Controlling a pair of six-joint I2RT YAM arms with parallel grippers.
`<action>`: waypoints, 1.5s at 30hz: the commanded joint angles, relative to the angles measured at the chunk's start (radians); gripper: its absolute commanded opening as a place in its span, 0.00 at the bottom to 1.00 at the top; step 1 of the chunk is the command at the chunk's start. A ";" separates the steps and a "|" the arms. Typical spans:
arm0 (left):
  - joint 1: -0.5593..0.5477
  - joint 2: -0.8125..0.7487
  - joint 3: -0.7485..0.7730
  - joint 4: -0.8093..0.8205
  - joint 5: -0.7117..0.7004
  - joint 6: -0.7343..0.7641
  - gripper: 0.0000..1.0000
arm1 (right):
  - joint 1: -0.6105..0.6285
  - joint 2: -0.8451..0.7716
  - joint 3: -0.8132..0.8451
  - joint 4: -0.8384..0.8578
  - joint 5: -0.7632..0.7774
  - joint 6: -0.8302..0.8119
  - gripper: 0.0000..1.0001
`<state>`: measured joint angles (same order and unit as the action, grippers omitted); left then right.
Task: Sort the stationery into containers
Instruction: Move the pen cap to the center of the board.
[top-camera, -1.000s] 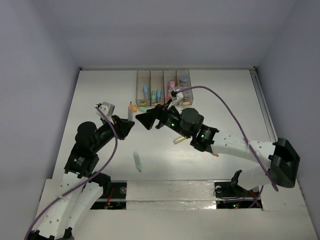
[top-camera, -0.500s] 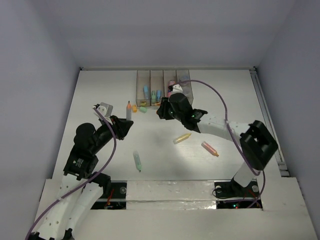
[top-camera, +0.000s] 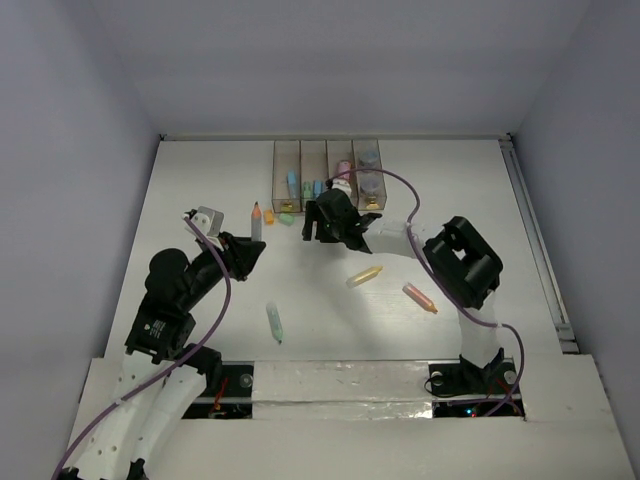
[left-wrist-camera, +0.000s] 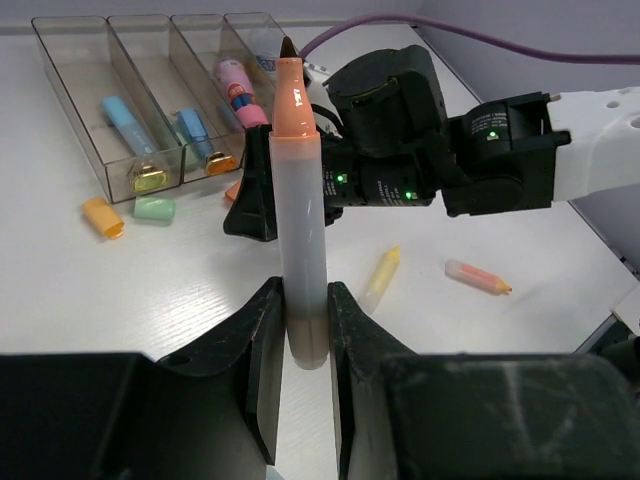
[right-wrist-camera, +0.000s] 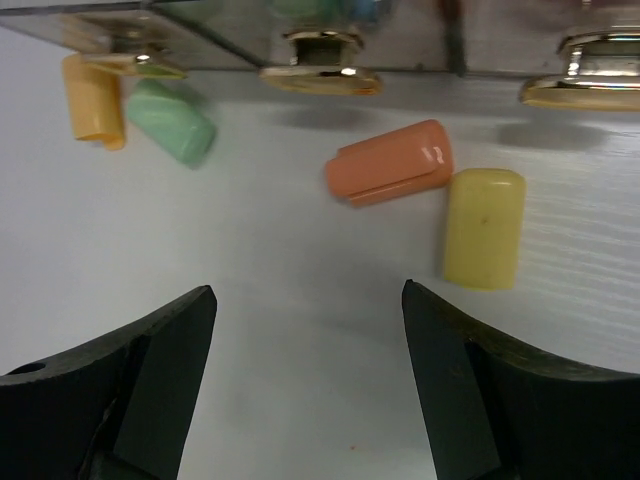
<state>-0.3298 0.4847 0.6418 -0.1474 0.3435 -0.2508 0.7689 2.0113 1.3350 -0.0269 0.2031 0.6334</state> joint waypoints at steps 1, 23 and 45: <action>0.003 0.002 0.035 0.046 0.011 0.012 0.00 | -0.022 0.020 0.052 0.008 0.044 0.035 0.81; 0.012 0.017 0.036 0.052 0.032 0.016 0.00 | -0.043 0.175 0.165 -0.039 0.174 -0.078 0.56; 0.021 0.017 0.032 0.054 0.040 0.012 0.00 | -0.043 -0.117 -0.217 0.123 -0.323 -0.461 0.49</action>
<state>-0.3122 0.5011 0.6418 -0.1467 0.3664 -0.2443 0.7208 1.9419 1.1587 0.0612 0.0124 0.2787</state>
